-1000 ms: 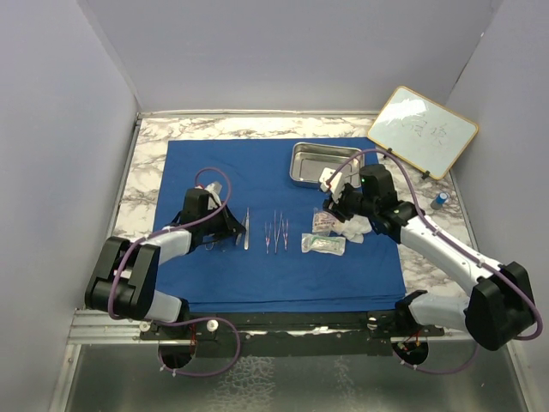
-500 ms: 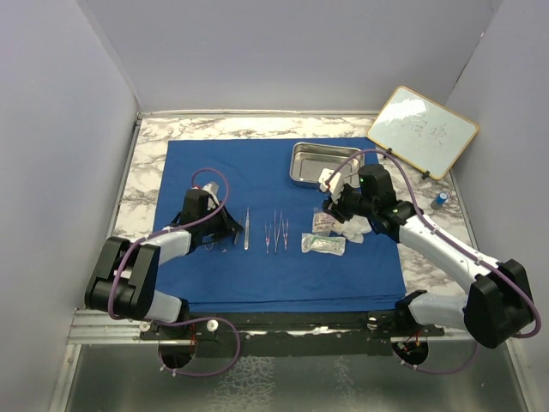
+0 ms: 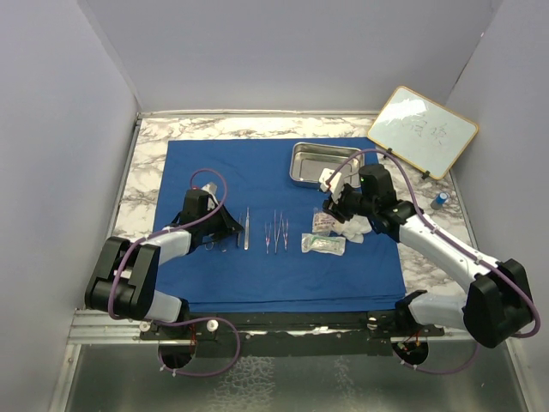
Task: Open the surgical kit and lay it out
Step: Place the medical item in the surgical kit.
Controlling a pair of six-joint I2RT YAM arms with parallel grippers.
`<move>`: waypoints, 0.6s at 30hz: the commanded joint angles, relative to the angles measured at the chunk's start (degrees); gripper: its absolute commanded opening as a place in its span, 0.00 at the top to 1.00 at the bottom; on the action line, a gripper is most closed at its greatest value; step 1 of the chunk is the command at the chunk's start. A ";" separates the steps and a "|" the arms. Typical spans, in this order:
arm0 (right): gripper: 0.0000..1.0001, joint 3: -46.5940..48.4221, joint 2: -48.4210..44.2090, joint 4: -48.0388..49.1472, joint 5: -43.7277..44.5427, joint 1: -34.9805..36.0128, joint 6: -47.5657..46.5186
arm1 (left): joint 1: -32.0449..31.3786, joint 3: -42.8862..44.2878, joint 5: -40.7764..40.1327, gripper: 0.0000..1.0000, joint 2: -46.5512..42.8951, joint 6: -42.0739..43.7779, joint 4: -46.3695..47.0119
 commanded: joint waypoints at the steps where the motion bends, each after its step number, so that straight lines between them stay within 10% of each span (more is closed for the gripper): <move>1: 0.58 0.01 0.58 0.43 -1.65 -0.35 0.50 | 0.28 -0.86 -1.18 0.86 0.02 -0.63 -1.03; 18: 0.58 0.06 0.65 0.30 -2.13 -0.47 0.68 | 0.28 0.30 -2.69 0.94 -0.62 4.64 -2.63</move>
